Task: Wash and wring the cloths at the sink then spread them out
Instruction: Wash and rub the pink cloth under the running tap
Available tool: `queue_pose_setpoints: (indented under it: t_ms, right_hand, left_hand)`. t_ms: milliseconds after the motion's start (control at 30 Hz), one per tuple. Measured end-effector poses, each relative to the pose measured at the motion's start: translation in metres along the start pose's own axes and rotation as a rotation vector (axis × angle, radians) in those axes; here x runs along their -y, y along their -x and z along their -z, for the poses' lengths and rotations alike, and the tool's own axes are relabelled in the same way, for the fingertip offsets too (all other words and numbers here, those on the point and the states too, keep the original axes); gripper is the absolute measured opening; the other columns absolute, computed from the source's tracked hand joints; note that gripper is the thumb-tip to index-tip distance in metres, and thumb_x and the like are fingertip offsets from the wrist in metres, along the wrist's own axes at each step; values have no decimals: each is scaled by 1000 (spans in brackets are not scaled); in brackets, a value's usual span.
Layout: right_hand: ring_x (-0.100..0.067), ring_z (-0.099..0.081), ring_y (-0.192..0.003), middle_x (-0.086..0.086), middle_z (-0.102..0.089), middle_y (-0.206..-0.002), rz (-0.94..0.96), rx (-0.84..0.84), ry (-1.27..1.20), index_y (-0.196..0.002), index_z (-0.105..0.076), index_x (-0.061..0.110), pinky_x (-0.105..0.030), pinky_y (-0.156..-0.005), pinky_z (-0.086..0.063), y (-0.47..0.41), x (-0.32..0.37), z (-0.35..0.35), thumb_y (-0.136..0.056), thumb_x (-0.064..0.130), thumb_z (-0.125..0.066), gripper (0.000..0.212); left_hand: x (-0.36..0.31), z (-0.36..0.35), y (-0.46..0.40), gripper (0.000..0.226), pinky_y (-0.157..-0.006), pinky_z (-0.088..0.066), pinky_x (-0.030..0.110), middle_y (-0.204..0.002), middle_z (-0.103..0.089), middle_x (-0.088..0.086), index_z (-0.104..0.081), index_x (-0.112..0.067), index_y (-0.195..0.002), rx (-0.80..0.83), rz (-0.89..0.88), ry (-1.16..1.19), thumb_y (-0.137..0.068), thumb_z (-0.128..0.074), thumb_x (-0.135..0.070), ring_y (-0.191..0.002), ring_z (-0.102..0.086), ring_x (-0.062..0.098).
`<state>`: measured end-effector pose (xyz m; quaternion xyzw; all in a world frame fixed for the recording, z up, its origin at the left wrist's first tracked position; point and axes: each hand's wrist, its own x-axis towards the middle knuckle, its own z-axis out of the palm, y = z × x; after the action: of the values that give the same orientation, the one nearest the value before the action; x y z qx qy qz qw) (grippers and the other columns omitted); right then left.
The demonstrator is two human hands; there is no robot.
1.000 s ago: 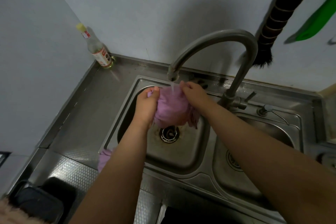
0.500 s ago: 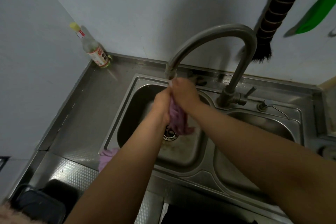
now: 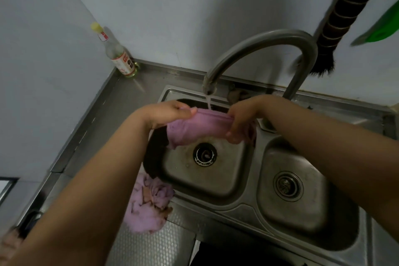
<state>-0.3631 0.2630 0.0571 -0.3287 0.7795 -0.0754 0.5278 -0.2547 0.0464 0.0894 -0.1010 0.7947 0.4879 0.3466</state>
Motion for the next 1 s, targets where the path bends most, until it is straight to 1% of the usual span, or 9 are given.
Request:
queue_pose_setpoints:
  t_ms: [167, 333, 433, 533, 600, 667, 800, 933, 1000]
  right_hand:
    - [-13, -60, -92, 4, -64, -96, 121, -281, -319, -96, -65, 27, -30, -85, -46, 2, -19, 6, -86, 47, -62, 23]
    - [-7, -46, -50, 0, -50, -60, 200, -704, -763, -68, -54, 14, -24, -50, -39, -4, 16, -13, -94, 32, -55, 32]
    - [-10, -41, -49, 1, -45, -52, 180, -810, -646, -54, -44, 17, -27, -54, -33, -15, 52, -28, -96, 32, -50, 45]
    - [-26, -63, -70, -12, -66, -69, 134, -941, -589, -65, -62, 12, -31, -66, -46, -24, 67, -28, -95, 42, -51, 44]
    - [-30, -64, -89, -15, -70, -91, 81, -1031, -560, -87, -68, 9, -30, -68, -42, -28, 63, -18, -93, 25, -54, 22]
    - [-29, -64, -88, -14, -69, -90, 58, -1052, -560, -89, -68, 7, -29, -67, -40, -30, 66, -24, -94, 23, -51, 24]
    - [-24, -63, -71, -8, -64, -72, 97, -1015, -479, -82, -67, 10, -32, -67, -48, -26, 80, -44, -99, 40, -37, 46]
    - [-35, -61, -97, -21, -67, -100, -54, -1073, -435, -95, -65, 4, -37, -80, -45, -19, 54, -13, -96, 25, -43, 30]
    - [-30, -63, -83, -13, -67, -85, 25, -1098, -362, -88, -65, 11, -38, -79, -47, -17, 67, -33, -98, 36, -37, 39]
  left_hand:
    - [21, -12, -14, 53, -90, -55, 35, -109, -69, 21, -59, 6, -117, -222, -56, 640, -96, -44, -40, -104, -67, 32]
    - [8, -41, -43, 63, -92, -55, 41, -117, -64, 27, -57, 5, -123, -466, -2, 908, -100, -37, -50, -106, -66, 34]
    - [-13, -57, -58, 56, -59, -59, 29, -87, -72, 16, -61, -1, -104, -488, 61, 1116, -101, -36, -51, -76, -73, 22]
    - [-31, -77, -64, 46, -38, -48, 20, -47, -60, 5, -56, -11, -80, -578, 86, 1194, -101, -40, -48, -41, -62, 15]
    - [-33, -87, -69, 37, -48, -54, 25, -57, -62, 9, -61, -9, -82, -586, 116, 1231, -99, -47, -39, -50, -65, 21]
    - [-28, -82, -74, 27, -63, -56, 30, -61, -65, 7, -63, -12, -88, -643, 161, 1221, -97, -49, -34, -63, -66, 23]
    - [-29, -75, -66, 34, -59, -42, 25, -41, -58, -4, -49, -15, -78, -596, 137, 1214, -102, -36, -35, -39, -59, 12]
    - [-43, -90, -60, 32, -77, -52, 32, -79, -60, 13, -58, -7, -85, -435, 213, 1244, -100, -41, -29, -79, -62, 26]
    - [-38, -79, -59, 28, -63, -52, 30, -72, -57, 8, -59, -9, -81, -502, 181, 1282, -97, -46, -27, -70, -60, 22]
